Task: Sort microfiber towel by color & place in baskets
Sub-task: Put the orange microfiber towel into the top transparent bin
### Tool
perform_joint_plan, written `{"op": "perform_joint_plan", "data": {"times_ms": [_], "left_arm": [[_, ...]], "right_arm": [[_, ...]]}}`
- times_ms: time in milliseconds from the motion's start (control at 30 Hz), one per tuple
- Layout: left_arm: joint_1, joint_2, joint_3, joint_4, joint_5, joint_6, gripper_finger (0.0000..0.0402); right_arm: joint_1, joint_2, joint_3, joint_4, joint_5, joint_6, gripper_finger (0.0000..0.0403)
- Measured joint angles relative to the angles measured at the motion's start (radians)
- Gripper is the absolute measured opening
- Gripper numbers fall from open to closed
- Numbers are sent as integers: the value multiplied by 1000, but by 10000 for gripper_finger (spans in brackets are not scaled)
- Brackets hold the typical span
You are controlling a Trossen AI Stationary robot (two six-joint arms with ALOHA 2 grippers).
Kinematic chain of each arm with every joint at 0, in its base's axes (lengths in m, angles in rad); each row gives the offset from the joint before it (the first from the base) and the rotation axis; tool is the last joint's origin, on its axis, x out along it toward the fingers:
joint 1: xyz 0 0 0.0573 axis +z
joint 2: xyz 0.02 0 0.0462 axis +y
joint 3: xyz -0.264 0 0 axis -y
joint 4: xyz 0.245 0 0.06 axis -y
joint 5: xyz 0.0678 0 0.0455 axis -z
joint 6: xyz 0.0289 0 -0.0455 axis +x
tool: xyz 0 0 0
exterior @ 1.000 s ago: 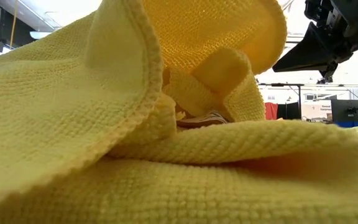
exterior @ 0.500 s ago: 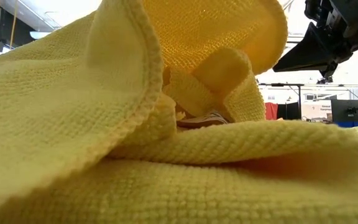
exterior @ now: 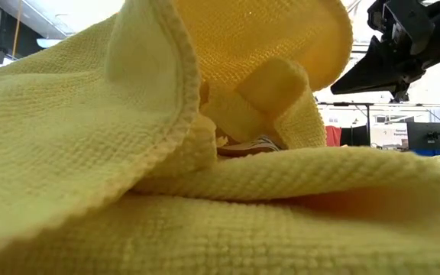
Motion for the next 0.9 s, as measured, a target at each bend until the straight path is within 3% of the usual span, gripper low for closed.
{"op": "perform_joint_plan", "data": {"times_ms": [167, 367, 667, 900], "left_arm": [[245, 8, 0, 241, 102, 191, 0], [466, 41, 0, 346, 341, 221, 0], [561, 215, -1, 410, 470, 265, 0], [578, 379, -1, 525, 493, 293, 0]], "right_arm": [[0, 0, 0, -11, -3, 0, 0], [0, 0, 0, -19, -4, 22, 0], [0, 0, 0, -90, -11, 89, 0], [0, 0, 0, -98, -11, 88, 0]]}}
